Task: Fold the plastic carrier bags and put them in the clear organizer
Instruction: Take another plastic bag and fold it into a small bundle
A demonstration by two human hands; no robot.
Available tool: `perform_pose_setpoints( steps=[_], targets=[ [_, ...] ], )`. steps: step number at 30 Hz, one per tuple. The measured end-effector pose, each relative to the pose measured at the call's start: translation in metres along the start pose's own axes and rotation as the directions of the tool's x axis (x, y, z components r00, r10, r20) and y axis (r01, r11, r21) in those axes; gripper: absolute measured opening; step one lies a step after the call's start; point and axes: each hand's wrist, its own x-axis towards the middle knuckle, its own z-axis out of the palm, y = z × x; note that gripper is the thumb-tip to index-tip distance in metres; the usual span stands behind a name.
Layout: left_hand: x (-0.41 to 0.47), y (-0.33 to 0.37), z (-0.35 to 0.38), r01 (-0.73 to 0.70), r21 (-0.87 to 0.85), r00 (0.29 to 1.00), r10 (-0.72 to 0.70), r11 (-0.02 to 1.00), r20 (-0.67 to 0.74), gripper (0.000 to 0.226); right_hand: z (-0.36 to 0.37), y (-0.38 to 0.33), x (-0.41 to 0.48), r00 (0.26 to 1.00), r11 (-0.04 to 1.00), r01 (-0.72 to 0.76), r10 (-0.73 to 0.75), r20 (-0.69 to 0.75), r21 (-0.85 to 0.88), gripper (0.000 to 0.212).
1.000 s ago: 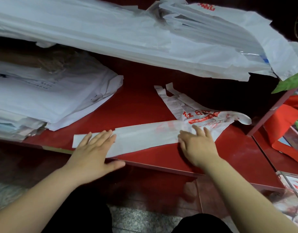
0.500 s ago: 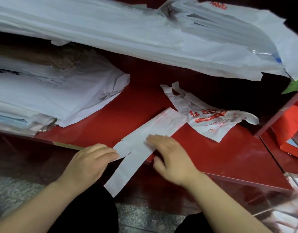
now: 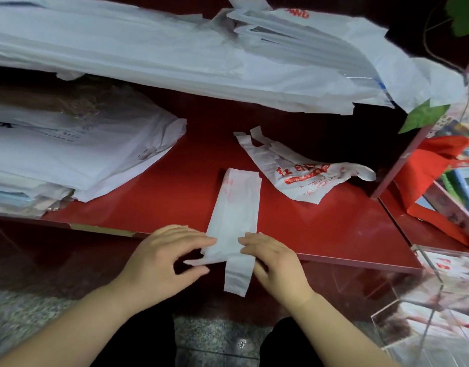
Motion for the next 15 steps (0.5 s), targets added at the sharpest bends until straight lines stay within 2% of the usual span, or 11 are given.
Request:
perform_pose_setpoints(
  steps=[2,5,8,11,13,15],
  targets=[
    [-0.003,-0.005,0.01,-0.069,0.126,0.988,0.05,0.99,0.147,0.05,-0.006,0.004,-0.008,1.0,0.999,-0.02,0.02,0.0,0.033,0.013],
    [-0.002,-0.017,0.028,-0.111,0.252,0.972,0.052,0.961,0.229,0.058,-0.013,0.006,-0.015,0.999,0.997,-0.04,0.041,-0.001,0.066,0.013],
    [0.008,-0.02,0.039,-0.101,0.251,0.986,0.064,0.963,0.153,0.036,-0.016,0.006,-0.017,0.998,0.994,-0.064,0.064,0.006,0.085,0.014],
    [0.017,-0.018,0.043,-0.057,0.203,0.996,0.041,0.978,0.083,0.031,-0.018,0.006,-0.017,0.994,0.986,-0.111,0.108,0.025,0.122,0.015],
    [0.019,-0.016,0.045,0.033,0.113,0.999,-0.037,0.993,0.037,0.029,-0.019,0.003,-0.016,0.984,0.974,-0.174,0.168,0.054,0.142,0.018],
    [0.025,-0.012,0.044,0.198,-0.007,0.98,-0.198,0.98,0.0,0.026,-0.022,0.0,-0.014,0.96,0.937,-0.279,0.268,0.08,0.209,0.025]
  ],
)
